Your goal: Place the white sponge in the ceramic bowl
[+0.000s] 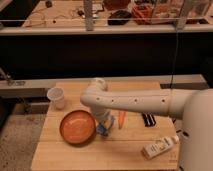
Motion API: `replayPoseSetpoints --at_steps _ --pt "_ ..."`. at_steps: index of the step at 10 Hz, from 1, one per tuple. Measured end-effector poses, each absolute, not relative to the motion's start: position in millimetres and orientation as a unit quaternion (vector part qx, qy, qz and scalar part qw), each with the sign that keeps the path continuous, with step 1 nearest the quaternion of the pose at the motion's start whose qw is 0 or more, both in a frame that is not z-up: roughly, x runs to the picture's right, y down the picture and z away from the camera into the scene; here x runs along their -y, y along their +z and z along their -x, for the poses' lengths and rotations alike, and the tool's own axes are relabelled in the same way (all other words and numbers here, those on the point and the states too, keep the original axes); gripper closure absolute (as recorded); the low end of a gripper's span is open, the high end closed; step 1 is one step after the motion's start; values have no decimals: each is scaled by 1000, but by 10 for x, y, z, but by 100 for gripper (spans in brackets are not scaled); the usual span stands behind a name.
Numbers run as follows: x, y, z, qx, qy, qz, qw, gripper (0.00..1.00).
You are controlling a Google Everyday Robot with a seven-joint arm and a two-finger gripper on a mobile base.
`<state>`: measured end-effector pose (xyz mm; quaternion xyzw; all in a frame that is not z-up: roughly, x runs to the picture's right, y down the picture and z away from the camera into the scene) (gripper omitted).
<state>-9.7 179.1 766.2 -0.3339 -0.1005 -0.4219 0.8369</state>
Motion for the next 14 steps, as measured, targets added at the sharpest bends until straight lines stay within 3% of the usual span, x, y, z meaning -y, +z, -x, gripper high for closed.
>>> replayPoseSetpoints --at_steps 14 --pt "-1636 7840 671 109 -469 317 817 98"
